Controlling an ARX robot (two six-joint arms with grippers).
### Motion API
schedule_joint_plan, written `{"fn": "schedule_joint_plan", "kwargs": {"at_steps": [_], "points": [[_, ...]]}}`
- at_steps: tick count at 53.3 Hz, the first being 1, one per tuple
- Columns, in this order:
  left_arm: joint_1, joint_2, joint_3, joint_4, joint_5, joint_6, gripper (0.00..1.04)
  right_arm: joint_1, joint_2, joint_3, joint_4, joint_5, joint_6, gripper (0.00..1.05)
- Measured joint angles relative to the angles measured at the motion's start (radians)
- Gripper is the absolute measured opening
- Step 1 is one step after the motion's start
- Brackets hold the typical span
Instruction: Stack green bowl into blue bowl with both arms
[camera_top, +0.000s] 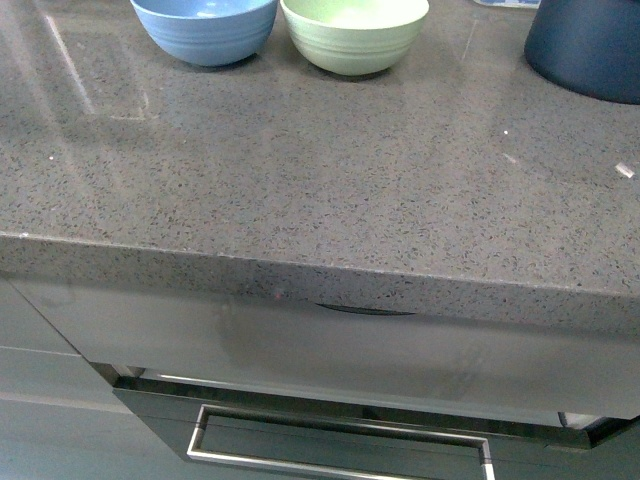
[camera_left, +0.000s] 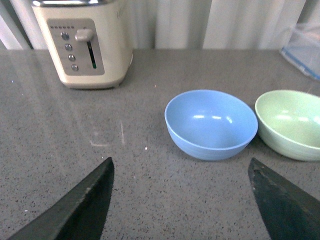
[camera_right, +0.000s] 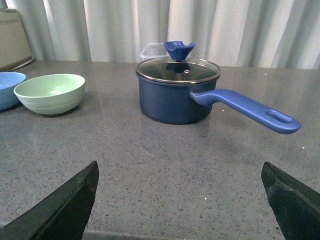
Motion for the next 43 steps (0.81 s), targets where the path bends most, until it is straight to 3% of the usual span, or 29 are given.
{"fn": "schedule_joint_plan", "kwargs": {"at_steps": [5,12,21,23,27,43], "points": [[0.023,-0.060,-0.137,0.164,0.021,-0.019,0.60,0.000,0.000,0.000,0.000,0.000,0.000,0.95],[0.049,-0.157,-0.261,0.194,0.043,-0.029,0.31,0.000,0.000,0.000,0.000,0.000,0.000,0.95],[0.072,-0.241,-0.352,0.196,0.074,-0.033,0.05,0.000,0.000,0.000,0.000,0.000,0.000,0.95],[0.103,-0.271,-0.377,0.195,0.119,-0.036,0.04,0.000,0.000,0.000,0.000,0.000,0.000,0.95],[0.132,-0.330,-0.419,0.180,0.121,-0.037,0.04,0.000,0.000,0.000,0.000,0.000,0.000,0.95],[0.134,-0.531,-0.520,0.076,0.126,-0.036,0.04,0.000,0.000,0.000,0.000,0.000,0.000,0.95]]}}
